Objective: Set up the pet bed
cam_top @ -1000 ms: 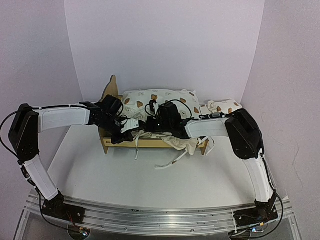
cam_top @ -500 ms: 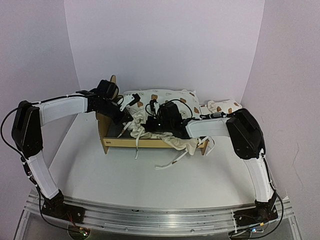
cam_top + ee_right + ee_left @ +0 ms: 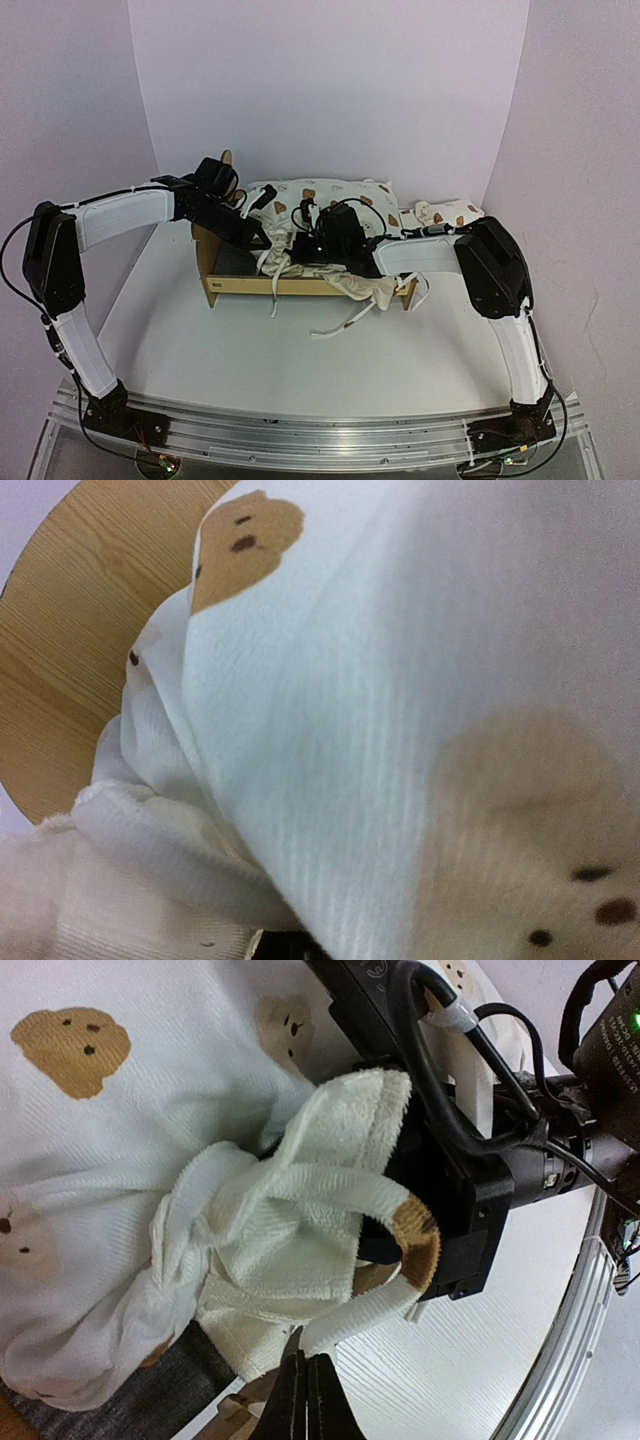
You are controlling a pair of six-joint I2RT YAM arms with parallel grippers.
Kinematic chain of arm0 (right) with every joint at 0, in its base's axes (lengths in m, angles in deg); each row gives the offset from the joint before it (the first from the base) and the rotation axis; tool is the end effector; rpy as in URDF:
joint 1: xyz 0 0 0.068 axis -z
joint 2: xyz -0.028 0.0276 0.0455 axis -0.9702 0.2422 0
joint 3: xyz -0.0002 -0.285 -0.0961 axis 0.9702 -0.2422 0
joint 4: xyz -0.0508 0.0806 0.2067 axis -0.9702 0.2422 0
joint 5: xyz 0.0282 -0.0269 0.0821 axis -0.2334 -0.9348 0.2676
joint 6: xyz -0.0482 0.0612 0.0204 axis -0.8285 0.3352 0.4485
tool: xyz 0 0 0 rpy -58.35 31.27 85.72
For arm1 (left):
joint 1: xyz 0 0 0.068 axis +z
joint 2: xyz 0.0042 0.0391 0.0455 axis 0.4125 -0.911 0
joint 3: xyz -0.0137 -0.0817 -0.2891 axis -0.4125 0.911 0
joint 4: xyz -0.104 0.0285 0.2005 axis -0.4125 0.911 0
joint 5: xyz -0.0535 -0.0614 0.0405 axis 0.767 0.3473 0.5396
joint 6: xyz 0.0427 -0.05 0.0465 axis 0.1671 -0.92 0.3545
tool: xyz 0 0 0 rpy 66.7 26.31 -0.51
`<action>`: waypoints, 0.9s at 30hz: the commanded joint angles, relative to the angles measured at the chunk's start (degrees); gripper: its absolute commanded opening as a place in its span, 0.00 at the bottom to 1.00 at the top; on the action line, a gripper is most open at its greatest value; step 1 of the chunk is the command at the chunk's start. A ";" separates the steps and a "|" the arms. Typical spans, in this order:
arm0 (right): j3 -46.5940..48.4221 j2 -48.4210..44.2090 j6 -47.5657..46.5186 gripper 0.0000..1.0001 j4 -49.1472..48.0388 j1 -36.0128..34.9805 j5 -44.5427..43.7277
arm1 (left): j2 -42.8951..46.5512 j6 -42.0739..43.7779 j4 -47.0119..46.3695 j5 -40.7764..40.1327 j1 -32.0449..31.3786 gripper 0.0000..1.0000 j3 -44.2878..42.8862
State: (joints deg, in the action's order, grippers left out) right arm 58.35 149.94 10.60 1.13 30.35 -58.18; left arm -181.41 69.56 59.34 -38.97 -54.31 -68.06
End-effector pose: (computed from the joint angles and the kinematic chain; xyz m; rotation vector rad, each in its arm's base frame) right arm 0.3826 0.3982 0.2188 -0.3462 1.9731 0.9319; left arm 0.3122 -0.2152 0.2935 0.9540 2.2689 -0.7415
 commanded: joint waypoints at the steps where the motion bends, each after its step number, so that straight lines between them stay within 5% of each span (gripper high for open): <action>1: -0.17 -3.48 -0.39 0.00 -0.74 1.15 -1.22 | 3.79 -3.91 3.43 1.40 -0.07 0.00 -2.56; 27: -1.32 -4.46 -0.50 0.00 -1.09 1.13 -0.75 | 0.51 2.18 -14.03 -7.36 2.71 0.00 6.85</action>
State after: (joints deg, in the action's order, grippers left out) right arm 57.60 149.69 10.49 0.99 30.35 -58.07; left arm -179.60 69.88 49.97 -43.30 -52.56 -61.60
